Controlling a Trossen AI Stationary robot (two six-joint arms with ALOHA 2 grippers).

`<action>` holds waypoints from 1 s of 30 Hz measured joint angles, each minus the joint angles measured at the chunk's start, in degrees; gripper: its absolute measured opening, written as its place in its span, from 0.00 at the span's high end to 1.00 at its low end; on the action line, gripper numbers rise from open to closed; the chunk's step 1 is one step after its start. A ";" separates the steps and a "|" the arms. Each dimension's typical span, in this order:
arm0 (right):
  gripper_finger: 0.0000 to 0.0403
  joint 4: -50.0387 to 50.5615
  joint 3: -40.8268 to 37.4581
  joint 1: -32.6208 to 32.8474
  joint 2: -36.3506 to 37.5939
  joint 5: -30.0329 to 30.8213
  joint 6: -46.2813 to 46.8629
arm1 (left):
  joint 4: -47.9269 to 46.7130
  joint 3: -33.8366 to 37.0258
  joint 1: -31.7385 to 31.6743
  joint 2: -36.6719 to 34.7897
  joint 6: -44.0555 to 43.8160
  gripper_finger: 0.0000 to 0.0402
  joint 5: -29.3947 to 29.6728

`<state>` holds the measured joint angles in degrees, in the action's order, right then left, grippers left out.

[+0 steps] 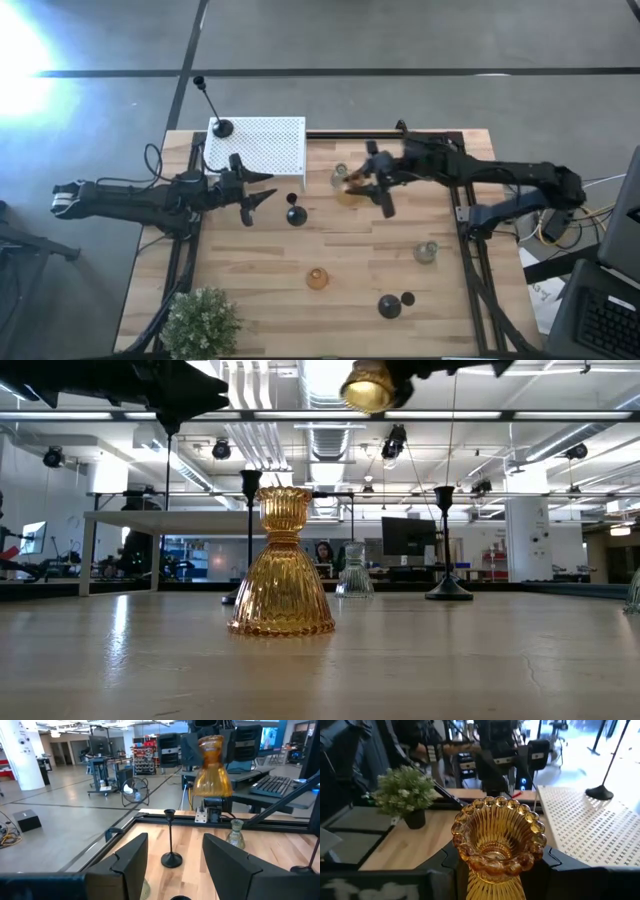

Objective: Pick & Place candle stick holders
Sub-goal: Put the top orange candle holder on the shelf

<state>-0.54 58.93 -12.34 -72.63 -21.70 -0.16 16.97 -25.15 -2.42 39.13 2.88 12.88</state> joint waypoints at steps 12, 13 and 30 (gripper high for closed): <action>0.70 7.71 20.06 0.08 -19.36 -7.23 -6.10 | -3.02 0.11 0.00 0.00 -0.93 0.51 -0.42; 0.70 7.71 20.89 0.07 -20.46 -8.29 -6.23 | -3.06 0.11 0.00 0.00 -1.12 0.51 -0.59; 0.70 7.34 23.38 0.91 -26.87 -11.55 -8.37 | -2.40 0.11 0.00 0.12 -1.49 0.51 -3.41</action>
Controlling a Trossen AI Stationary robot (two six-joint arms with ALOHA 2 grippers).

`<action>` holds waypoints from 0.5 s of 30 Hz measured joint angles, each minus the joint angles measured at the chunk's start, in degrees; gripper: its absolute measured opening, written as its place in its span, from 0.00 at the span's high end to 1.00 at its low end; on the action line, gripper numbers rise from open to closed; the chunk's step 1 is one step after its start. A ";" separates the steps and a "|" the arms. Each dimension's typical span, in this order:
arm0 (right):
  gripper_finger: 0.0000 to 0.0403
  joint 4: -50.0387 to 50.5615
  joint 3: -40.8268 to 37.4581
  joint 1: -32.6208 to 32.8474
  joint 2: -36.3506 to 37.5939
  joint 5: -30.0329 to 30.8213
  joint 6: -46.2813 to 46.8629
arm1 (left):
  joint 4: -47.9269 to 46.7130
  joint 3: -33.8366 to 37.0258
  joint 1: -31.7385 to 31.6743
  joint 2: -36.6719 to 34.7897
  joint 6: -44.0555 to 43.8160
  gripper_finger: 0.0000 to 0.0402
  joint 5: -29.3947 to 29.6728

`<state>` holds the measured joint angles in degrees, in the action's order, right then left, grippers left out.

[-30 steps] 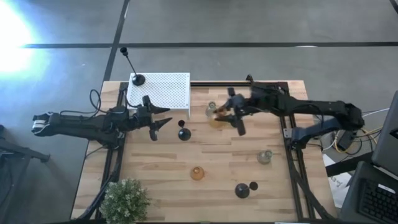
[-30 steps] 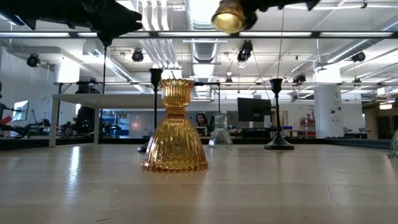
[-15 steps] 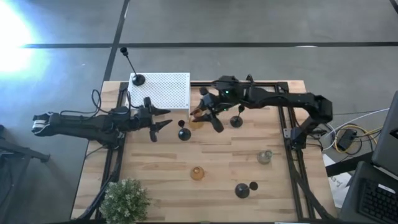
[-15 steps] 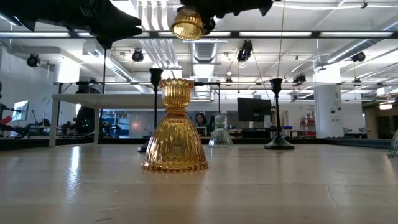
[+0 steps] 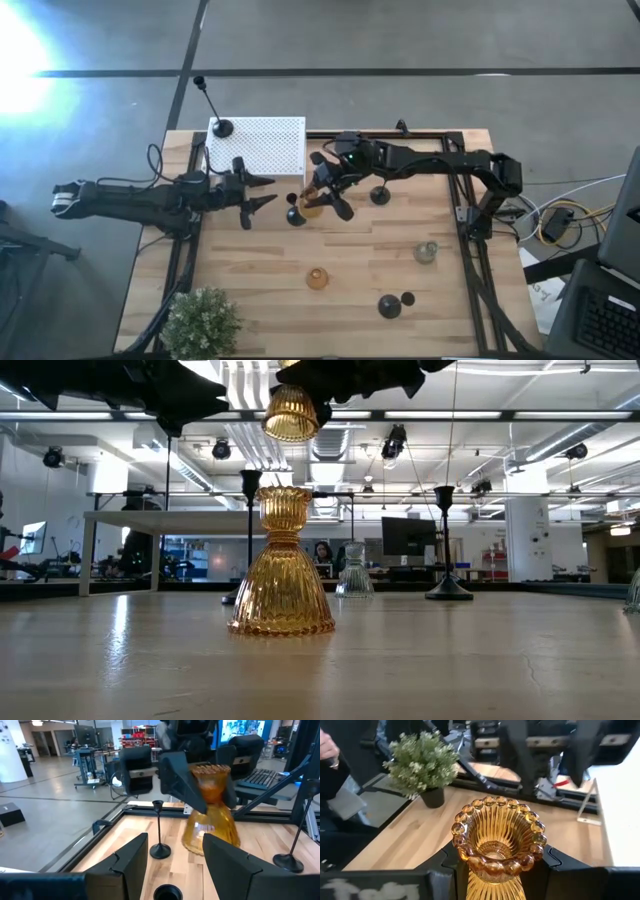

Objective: Pick & Place candle stick holders
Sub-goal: Put the top orange candle holder on the shelf

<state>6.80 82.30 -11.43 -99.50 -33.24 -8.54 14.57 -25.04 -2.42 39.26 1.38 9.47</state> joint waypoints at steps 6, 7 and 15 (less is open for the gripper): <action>0.70 -4.20 0.00 -0.08 0.11 0.25 0.90 | 0.79 0.00 0.00 1.97 -0.06 0.51 -0.02; 0.70 -4.71 0.00 -0.07 0.11 0.25 0.91 | 0.98 0.00 0.00 2.44 -0.06 0.51 -0.02; 0.70 -5.67 0.02 -0.19 0.11 3.42 1.05 | 2.01 -2.38 0.02 6.63 -1.05 0.51 -4.61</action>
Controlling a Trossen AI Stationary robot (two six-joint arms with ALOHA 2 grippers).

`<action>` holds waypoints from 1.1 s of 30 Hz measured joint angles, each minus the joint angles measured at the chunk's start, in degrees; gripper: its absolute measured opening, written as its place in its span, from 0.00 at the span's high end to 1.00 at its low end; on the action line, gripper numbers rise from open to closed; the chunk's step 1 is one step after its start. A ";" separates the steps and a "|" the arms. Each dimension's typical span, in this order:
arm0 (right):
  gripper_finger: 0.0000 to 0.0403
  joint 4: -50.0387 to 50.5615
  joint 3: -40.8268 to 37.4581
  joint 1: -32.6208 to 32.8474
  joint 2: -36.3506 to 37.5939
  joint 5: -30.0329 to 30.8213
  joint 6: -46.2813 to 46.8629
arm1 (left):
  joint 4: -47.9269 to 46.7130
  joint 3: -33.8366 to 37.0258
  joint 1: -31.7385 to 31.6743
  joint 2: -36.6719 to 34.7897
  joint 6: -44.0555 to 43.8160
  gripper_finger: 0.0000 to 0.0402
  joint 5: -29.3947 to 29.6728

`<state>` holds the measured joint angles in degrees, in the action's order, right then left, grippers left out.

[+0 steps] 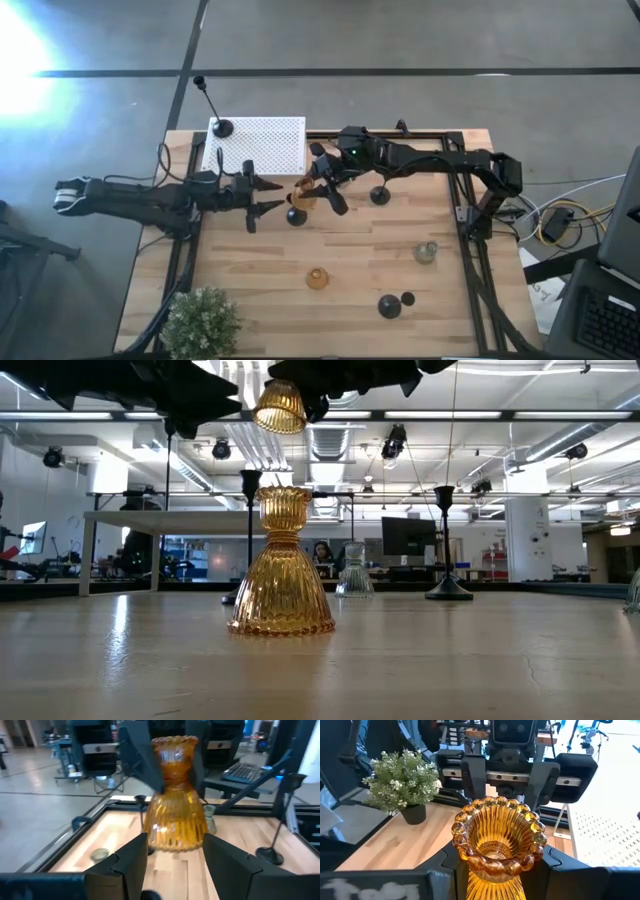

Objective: Pick & Place candle stick holders
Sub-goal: Put the top orange candle holder on the shelf

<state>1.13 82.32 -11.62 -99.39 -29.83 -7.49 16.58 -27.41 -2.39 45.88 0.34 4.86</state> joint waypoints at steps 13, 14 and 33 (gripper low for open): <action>0.70 -2.83 0.00 -4.76 0.00 10.05 4.07 | 0.37 -2.04 -0.04 -0.23 3.48 0.51 4.22; 0.70 -3.22 0.00 -5.46 0.00 9.94 5.12 | 0.56 -2.00 -0.04 -0.43 3.80 0.51 4.24; 0.70 -0.93 10.59 -7.85 -9.88 10.36 7.83 | 3.35 -1.69 -0.04 -1.32 10.07 0.51 13.59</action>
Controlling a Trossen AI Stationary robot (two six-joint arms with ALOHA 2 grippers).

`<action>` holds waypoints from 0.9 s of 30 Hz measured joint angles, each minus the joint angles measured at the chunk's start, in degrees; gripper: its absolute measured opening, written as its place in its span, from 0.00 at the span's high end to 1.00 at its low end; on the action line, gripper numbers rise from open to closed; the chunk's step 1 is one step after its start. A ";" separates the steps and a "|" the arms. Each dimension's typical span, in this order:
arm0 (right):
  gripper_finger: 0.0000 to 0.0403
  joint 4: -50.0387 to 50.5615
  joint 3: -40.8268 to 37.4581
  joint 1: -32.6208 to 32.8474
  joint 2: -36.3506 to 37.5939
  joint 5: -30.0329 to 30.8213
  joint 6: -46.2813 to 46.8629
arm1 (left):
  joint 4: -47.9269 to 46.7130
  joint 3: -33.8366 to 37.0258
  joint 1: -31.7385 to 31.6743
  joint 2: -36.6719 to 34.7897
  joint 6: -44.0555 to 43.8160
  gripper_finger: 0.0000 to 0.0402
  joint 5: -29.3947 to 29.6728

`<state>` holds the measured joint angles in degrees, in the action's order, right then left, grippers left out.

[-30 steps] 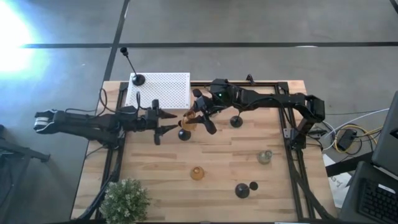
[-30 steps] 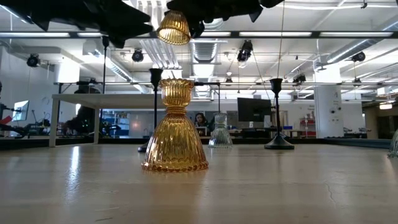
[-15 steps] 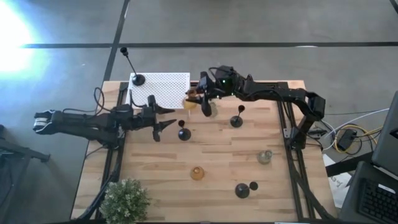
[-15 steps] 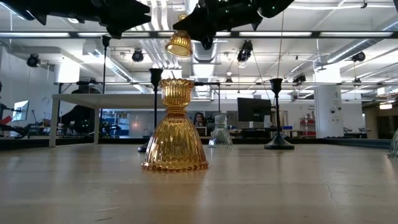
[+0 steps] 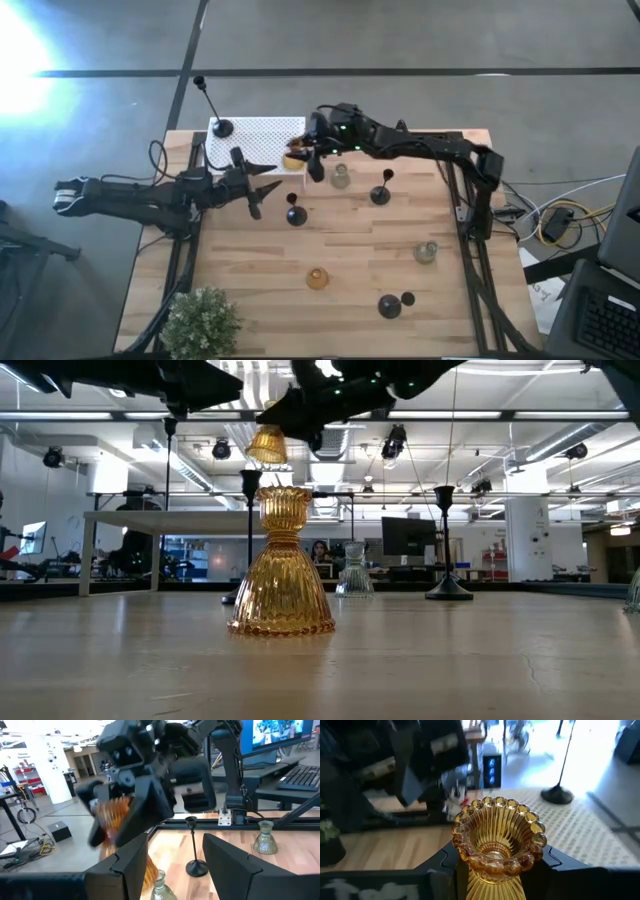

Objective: Pick & Place candle stick holders
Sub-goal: Put the top orange candle holder on the shelf

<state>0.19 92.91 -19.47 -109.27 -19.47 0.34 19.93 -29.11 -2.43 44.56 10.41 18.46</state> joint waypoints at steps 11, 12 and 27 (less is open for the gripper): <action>0.70 9.09 20.91 -1.41 -15.07 0.13 -0.41 | -4.08 0.35 0.17 -5.59 -0.30 0.51 4.11; 0.70 10.10 21.88 -1.69 -16.11 0.15 -0.38 | -4.86 0.37 0.17 -6.19 -0.51 0.51 4.11; 0.70 9.56 23.05 -2.92 -20.35 4.67 -2.08 | -5.49 3.26 0.24 -11.40 -1.50 0.51 4.16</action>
<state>9.75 115.97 -22.38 -129.62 -14.80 -1.74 14.44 -25.85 -2.20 33.16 8.91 22.61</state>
